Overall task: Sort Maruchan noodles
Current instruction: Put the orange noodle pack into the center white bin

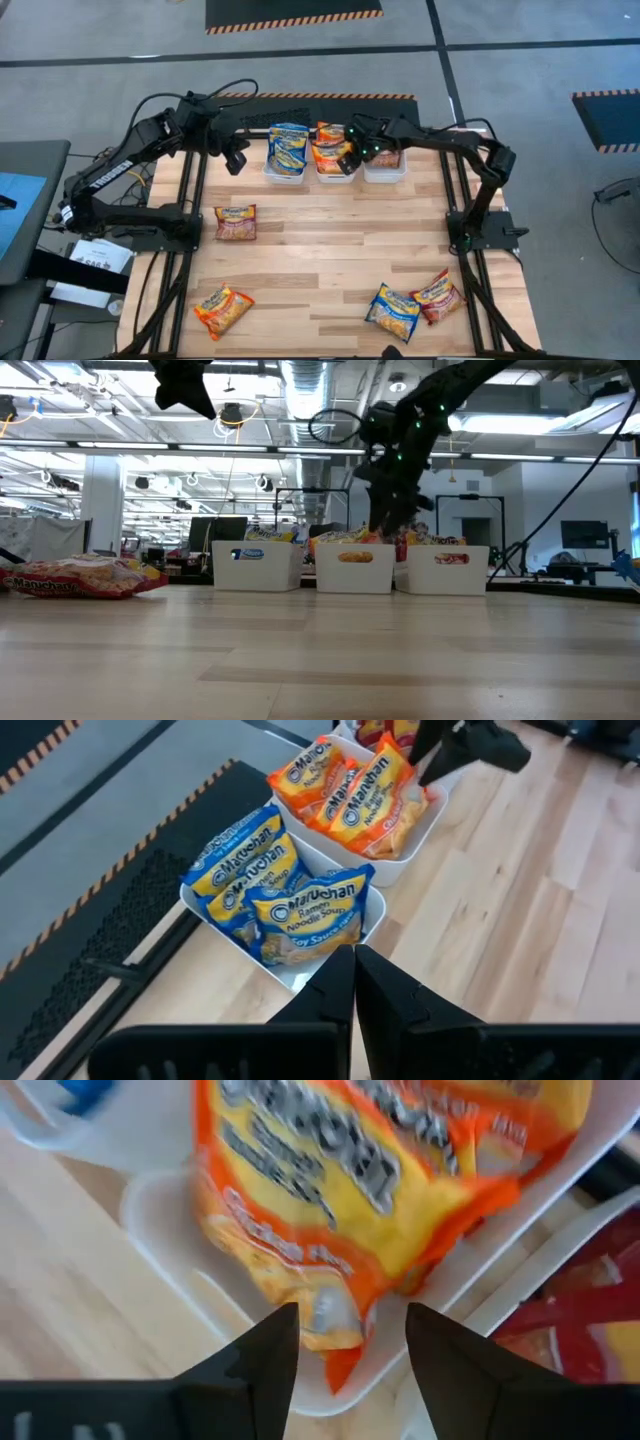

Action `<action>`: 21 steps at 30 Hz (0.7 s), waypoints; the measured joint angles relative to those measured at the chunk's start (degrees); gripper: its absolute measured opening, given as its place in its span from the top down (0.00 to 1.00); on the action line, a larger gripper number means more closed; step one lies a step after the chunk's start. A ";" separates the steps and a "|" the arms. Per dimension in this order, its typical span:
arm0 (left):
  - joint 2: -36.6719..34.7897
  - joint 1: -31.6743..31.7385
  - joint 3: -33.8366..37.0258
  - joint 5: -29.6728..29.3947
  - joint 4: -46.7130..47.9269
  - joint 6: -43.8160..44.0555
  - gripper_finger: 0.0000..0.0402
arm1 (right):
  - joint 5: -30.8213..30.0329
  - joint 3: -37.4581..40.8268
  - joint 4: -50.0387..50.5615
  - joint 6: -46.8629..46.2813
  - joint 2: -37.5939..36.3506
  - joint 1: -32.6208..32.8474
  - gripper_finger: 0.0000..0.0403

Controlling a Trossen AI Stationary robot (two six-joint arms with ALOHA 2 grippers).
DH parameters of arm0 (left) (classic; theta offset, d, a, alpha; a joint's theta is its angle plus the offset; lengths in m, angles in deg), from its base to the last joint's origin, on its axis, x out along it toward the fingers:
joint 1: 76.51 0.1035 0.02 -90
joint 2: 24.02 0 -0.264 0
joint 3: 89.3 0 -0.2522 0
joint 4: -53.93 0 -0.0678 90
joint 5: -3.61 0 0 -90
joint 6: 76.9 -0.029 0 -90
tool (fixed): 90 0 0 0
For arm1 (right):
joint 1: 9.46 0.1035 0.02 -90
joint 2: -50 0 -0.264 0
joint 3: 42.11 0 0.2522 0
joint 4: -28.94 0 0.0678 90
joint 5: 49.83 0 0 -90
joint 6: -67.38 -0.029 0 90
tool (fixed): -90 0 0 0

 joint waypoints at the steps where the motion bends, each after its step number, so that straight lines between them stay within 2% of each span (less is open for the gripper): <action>1: 0.02 0.00 0.01 0.26 0.02 0.01 1.00 | 0.00 -1.39 1.11 0.02 0.00 0.03 0.48; 8: 0.04 0.00 -0.01 0.70 0.68 -0.47 1.00 | 0.99 -9.91 2.19 -1.66 0.04 2.58 0.51; 12: 0.04 0.00 -0.01 0.72 0.73 -0.14 1.00 | 4.77 -10.01 1.46 -4.53 1.32 3.46 0.53; 21: 0.04 0.00 -0.01 0.72 0.96 -2.06 1.00 | 7.54 -10.01 1.38 -8.25 8.35 3.93 0.55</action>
